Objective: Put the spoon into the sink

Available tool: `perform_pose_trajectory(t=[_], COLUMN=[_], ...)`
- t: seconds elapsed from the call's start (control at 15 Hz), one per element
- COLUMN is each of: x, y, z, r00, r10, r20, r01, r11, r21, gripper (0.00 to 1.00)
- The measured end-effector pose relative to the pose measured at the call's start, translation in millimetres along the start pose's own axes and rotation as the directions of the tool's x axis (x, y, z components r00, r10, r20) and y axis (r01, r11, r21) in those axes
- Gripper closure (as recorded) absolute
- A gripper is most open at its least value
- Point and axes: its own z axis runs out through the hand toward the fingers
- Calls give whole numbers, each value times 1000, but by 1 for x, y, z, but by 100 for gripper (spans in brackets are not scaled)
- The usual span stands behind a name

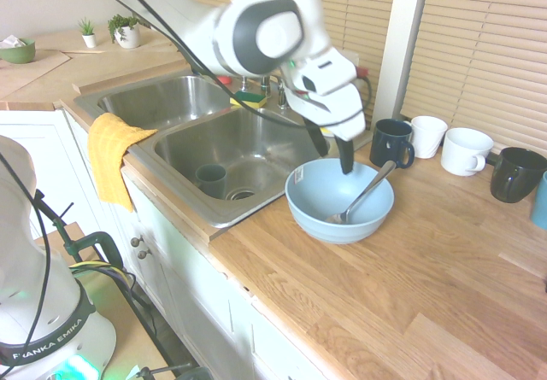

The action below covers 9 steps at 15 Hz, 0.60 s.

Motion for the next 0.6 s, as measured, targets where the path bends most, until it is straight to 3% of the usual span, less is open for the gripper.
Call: perform_pose_trajectory(t=[0.07,0.13,0.6], x=[4,7,10], y=[-2,-4,1], z=[5,7,21], r00=[1000,999,998], r10=[8,17,33], r20=[-21,-42,-61], r01=[-9,-18,-38], r11=[1000,1000,996], r21=[-14,-23,-84], gripper=[0,100,100])
